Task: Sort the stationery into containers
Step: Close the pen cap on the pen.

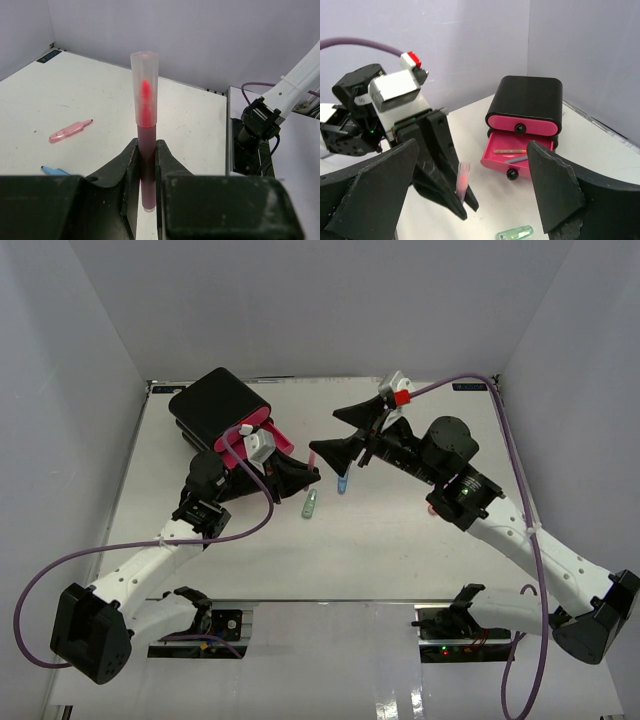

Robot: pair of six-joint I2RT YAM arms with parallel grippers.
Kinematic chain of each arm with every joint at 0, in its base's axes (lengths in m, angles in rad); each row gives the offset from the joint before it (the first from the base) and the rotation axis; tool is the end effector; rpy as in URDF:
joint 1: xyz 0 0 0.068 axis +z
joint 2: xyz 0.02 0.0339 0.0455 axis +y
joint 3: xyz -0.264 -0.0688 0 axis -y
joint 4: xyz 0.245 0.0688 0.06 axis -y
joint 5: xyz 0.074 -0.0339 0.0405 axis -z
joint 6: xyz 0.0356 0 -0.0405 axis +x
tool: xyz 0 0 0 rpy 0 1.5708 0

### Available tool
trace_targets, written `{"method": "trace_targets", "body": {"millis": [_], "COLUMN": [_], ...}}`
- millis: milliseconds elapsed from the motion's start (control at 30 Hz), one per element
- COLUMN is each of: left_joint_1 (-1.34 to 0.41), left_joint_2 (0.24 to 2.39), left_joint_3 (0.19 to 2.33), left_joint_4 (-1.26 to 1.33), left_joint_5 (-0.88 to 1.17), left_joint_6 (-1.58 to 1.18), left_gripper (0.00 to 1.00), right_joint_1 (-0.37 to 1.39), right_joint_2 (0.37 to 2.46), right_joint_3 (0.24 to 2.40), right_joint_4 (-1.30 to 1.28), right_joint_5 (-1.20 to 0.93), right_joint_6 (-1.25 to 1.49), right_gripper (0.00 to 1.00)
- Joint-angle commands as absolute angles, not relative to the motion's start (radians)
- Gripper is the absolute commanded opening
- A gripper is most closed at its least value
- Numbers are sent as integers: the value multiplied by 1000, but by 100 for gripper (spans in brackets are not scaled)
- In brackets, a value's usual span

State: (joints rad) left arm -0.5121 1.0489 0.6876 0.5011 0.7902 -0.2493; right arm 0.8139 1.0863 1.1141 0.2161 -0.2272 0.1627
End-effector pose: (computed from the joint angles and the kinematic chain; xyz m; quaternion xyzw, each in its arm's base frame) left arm 0.1941 -0.1381 0.3257 0.3673 0.5622 -0.4933 0.5529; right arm 0.1629 0.1842 0.4401 -0.2803 0.5512 0.4289 0.6586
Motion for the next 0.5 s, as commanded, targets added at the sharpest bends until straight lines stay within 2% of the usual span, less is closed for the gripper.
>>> {"method": "trace_targets", "body": {"millis": [0,300,467], "left_joint_1": [-511,-511,-511], "left_joint_2": [1026,1028,1028], "left_joint_3": [726,733,735], "left_joint_4": [462,439,431], "left_joint_5": [769,747,739], "left_joint_6": [-226,-210,-209], "left_gripper": [0,0,0], "right_joint_1": [821,850,864], "right_joint_2": [1149,1258,1276], "right_joint_3": [1208,1259,1241], "right_joint_4": [170,160,176], "right_joint_5": [-192,-134,-137], "right_joint_6": [149,161,169], "right_gripper": [94,87,77]}}
